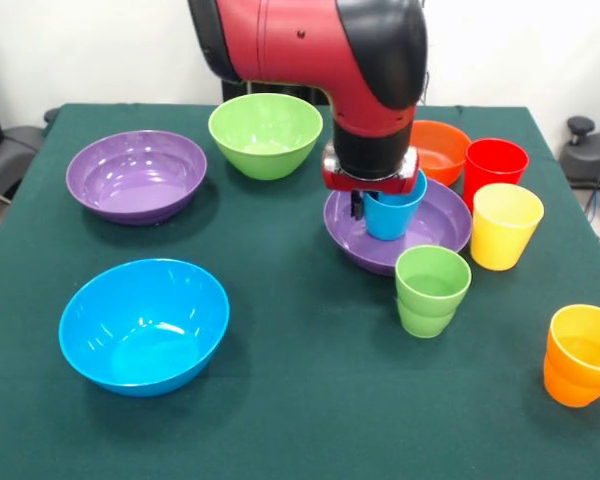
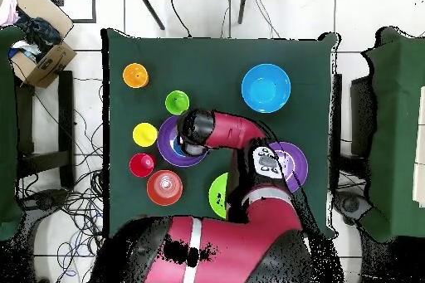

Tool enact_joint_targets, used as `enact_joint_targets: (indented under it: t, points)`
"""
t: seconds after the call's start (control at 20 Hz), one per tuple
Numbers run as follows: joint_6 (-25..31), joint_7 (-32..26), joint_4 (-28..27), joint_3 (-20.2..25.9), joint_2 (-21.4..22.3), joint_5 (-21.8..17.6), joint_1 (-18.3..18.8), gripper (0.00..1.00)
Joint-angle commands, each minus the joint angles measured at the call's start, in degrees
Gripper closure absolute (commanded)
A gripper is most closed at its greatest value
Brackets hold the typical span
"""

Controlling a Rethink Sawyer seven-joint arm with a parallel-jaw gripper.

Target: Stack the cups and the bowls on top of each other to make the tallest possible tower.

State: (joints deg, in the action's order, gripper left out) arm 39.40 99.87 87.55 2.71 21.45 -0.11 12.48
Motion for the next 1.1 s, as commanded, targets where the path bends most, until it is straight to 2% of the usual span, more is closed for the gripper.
enact_joint_targets:
  t: [0.05,0.25,0.65,1.1]
  points:
    - [-4.6,-8.0,-11.2,6.2,-7.6,-6.3,2.8,1.00]
    - [-3.5,-8.5,-11.0,7.4,-7.2,-7.7,4.3,1.00]
    - [-4.2,-7.3,-6.9,9.0,-4.5,-9.5,6.6,1.00]
    - [1.1,-8.5,-11.6,9.7,-4.2,-11.8,6.6,1.00]
